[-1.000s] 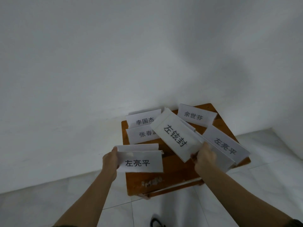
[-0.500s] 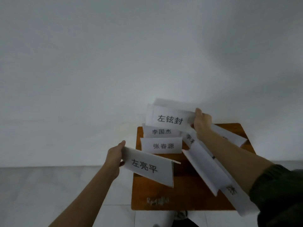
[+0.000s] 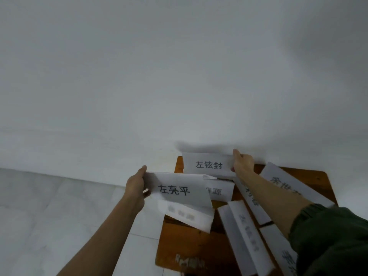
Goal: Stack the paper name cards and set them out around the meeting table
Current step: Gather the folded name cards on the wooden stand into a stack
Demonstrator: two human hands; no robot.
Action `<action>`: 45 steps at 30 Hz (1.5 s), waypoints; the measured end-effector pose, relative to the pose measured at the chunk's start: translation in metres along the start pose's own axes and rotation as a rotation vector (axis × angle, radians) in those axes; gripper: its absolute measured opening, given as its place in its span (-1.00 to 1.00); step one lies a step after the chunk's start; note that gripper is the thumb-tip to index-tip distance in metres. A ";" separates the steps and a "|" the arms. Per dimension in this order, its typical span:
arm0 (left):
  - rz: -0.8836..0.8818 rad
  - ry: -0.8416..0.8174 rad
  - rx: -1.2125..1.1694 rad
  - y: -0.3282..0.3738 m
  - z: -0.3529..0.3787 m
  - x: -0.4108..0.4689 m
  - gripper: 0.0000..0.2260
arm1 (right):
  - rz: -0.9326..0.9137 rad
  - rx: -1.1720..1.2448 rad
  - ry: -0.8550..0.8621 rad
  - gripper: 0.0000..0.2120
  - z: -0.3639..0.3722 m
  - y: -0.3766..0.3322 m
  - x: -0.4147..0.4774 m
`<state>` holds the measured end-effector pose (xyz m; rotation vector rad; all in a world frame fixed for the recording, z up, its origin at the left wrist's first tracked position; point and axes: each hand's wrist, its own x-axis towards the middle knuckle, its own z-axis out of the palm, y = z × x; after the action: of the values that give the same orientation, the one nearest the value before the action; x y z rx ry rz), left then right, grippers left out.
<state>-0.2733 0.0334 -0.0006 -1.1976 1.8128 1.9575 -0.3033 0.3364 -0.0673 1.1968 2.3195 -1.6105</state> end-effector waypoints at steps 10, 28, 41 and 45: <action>0.034 -0.060 -0.050 0.041 0.055 0.018 -0.74 | -0.259 -0.722 -0.073 -0.50 -0.033 0.009 -0.005; 0.153 -0.253 0.379 0.003 0.150 0.056 -0.65 | -0.160 -0.372 0.071 -0.63 -0.060 0.038 -0.007; 0.239 -0.331 0.736 -0.016 0.136 0.074 -0.48 | -0.182 -0.450 -0.116 -0.78 -0.018 0.022 -0.002; 0.200 -0.436 0.708 -0.012 0.126 0.072 -0.44 | -0.146 -0.371 -0.158 -0.75 -0.023 0.020 -0.010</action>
<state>-0.3637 0.1249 -0.0694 -0.3521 2.1343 1.2997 -0.2762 0.3527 -0.0677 0.8089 2.5012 -1.1819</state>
